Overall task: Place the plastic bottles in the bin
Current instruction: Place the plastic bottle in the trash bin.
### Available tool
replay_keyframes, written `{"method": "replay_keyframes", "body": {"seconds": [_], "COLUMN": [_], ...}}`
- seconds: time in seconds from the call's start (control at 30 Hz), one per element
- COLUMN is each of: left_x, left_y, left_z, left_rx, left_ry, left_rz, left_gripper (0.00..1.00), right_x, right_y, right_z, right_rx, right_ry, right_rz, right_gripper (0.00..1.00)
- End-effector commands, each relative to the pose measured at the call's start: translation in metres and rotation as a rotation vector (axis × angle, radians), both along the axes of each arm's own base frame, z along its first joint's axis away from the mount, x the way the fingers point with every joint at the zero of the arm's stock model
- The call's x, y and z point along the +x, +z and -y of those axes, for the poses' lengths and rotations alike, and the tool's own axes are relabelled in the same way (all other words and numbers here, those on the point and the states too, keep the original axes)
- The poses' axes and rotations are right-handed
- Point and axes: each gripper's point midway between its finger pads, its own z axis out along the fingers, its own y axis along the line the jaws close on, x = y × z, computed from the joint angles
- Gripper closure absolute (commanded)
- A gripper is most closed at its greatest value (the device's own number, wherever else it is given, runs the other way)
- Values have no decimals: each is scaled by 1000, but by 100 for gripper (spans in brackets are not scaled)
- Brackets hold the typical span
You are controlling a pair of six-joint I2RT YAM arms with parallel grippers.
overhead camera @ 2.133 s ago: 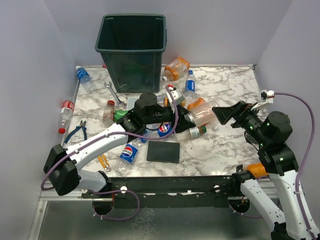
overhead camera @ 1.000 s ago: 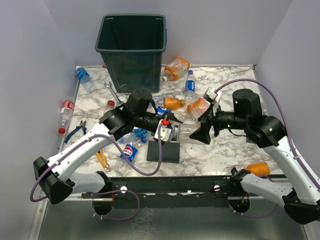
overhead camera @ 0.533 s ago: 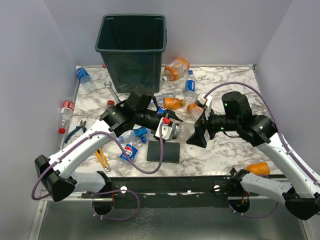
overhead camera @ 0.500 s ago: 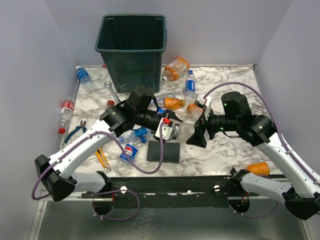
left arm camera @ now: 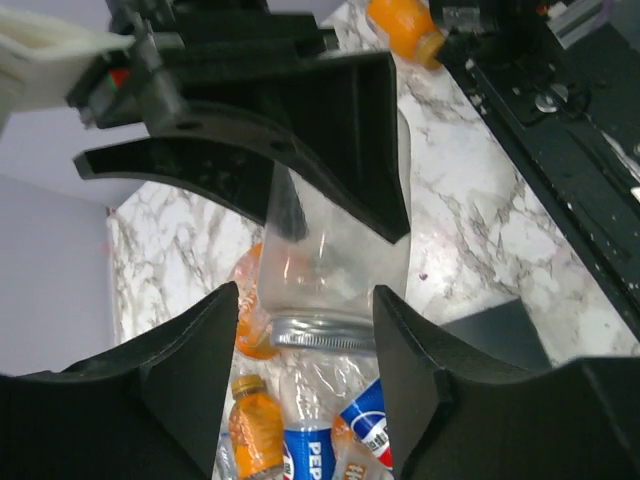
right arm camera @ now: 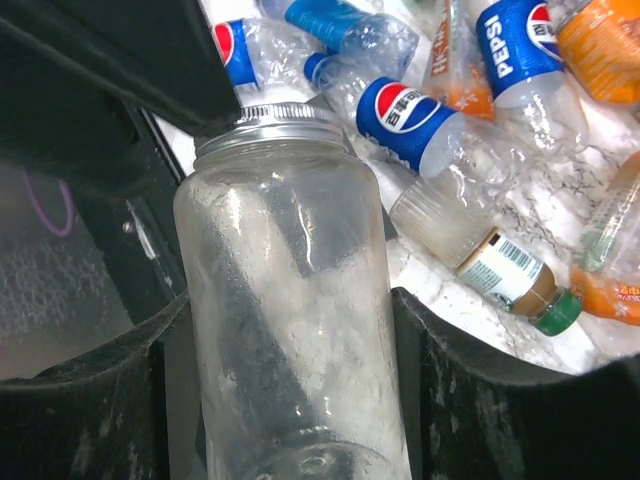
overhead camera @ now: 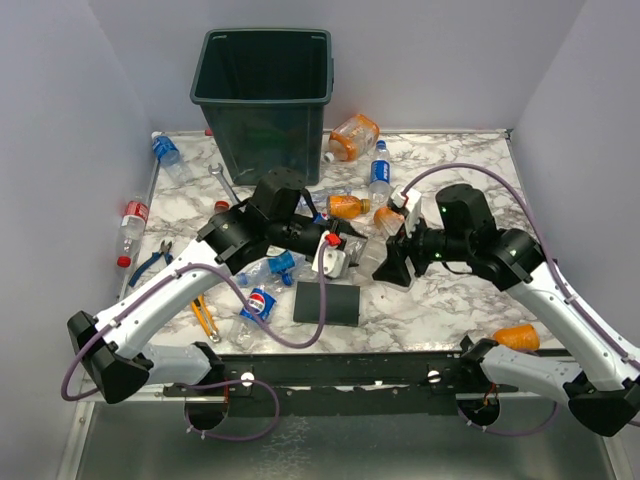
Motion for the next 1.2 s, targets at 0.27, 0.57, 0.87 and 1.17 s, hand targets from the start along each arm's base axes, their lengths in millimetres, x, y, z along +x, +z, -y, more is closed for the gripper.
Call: {"method": "replay_keyframes", "body": {"seconds": [0.27,0.57,0.87,1.17], "left_x": [33,69,68,51], "left_y": [103,150,136,130], "left_z": [-6,-12,23,43], "left_rx": [-491,-916,-856,-760], "left_ry": [317,533,257,164], "left_rz": [83,-780,-1390,-1423], "left_gripper": [5,1,1,1], "right_x": [36,23,18,30], "right_y": [70,108,114,108], "right_z": [12,25,31,34], "right_rx": [295,718,763,746], "right_ry": [-309,-390,-391,-448], "right_rz": [253,387,439,446], "right_gripper": [71,71,71,71]}}
